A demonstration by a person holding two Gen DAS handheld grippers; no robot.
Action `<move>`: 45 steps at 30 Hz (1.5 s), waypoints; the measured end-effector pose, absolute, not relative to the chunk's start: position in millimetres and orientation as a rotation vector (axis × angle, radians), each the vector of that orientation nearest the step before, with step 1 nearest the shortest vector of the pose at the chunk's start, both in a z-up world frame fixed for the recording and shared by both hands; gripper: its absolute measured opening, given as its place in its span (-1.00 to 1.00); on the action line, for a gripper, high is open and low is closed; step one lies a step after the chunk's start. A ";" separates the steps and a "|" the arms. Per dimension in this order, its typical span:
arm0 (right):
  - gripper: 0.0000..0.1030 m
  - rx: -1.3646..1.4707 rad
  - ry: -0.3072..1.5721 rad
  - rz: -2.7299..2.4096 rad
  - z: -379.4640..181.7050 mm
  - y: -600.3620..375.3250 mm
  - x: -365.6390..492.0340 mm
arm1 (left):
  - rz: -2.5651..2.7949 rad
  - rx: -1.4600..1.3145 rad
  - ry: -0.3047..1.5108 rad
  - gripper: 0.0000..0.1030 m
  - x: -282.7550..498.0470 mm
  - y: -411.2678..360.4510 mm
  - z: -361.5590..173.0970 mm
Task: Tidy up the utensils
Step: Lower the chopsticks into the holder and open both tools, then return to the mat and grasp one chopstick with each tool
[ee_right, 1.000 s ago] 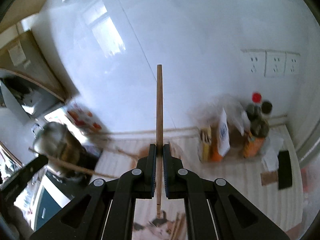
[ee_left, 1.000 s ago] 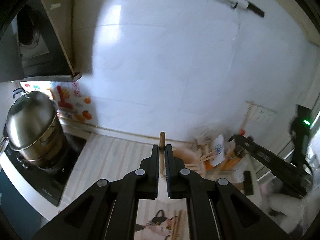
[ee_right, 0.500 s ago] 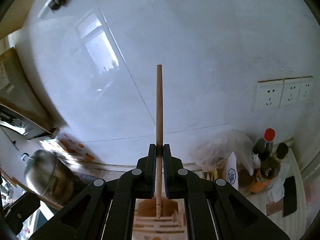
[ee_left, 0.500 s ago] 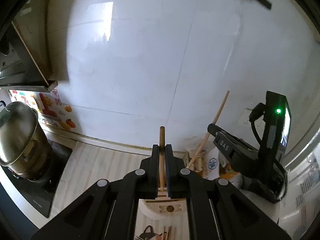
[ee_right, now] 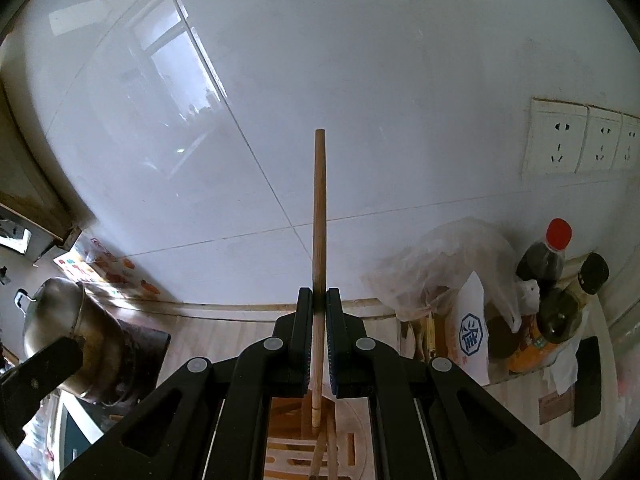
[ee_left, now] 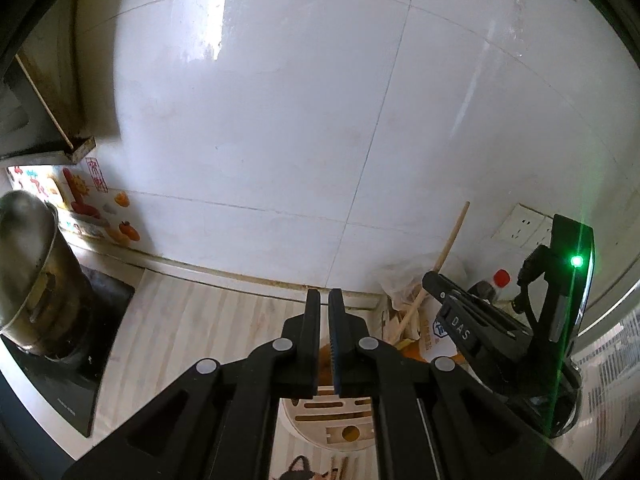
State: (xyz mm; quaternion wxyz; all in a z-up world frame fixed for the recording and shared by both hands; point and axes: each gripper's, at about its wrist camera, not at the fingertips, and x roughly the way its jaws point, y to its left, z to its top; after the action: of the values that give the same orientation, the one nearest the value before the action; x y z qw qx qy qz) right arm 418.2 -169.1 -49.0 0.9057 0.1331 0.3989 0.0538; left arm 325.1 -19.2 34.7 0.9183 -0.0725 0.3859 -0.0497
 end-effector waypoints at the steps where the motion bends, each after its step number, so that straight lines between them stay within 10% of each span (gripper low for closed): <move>1: -0.87 0.281 0.823 0.112 -48.8 -170.4 417.9 | -0.096 -0.142 0.784 -0.94 324.5 -18.4 35.7; 6: -0.86 0.263 0.872 0.162 -53.5 -164.5 418.8 | -0.028 -0.109 0.787 -0.63 316.0 -4.1 31.4; 8: -0.83 0.259 0.945 0.201 -61.0 -160.6 419.9 | 0.019 -0.082 0.785 0.21 308.8 4.3 25.9; 15: -0.12 0.274 0.898 0.188 -43.9 -178.4 384.9 | 0.121 -0.093 0.790 0.98 273.4 43.0 0.4; 26: 0.59 0.305 0.831 0.131 -39.2 -212.2 288.6 | 0.173 -0.039 1.002 1.00 231.0 41.7 -105.6; 34: 0.52 0.325 1.181 0.046 -179.9 -215.8 244.5 | 0.221 0.116 1.260 1.00 203.2 16.5 -237.7; 39: -0.11 0.340 1.398 0.045 -270.6 -203.0 233.4 | 0.226 0.158 1.358 1.00 195.2 11.6 -283.0; 43: -0.19 0.292 1.476 0.052 -308.1 -187.5 227.3 | 0.182 0.145 1.377 1.00 191.5 2.6 -289.3; 45: -0.76 0.208 1.516 0.037 -320.8 -179.8 225.3 | 0.133 0.116 1.384 0.98 189.4 -6.9 -286.4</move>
State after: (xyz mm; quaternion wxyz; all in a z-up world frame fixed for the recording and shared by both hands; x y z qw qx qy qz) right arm 225.3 -179.8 -320.8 0.7210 0.0941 0.6863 0.0167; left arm 189.4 -6.9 -286.4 0.7665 0.0533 0.6371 0.0611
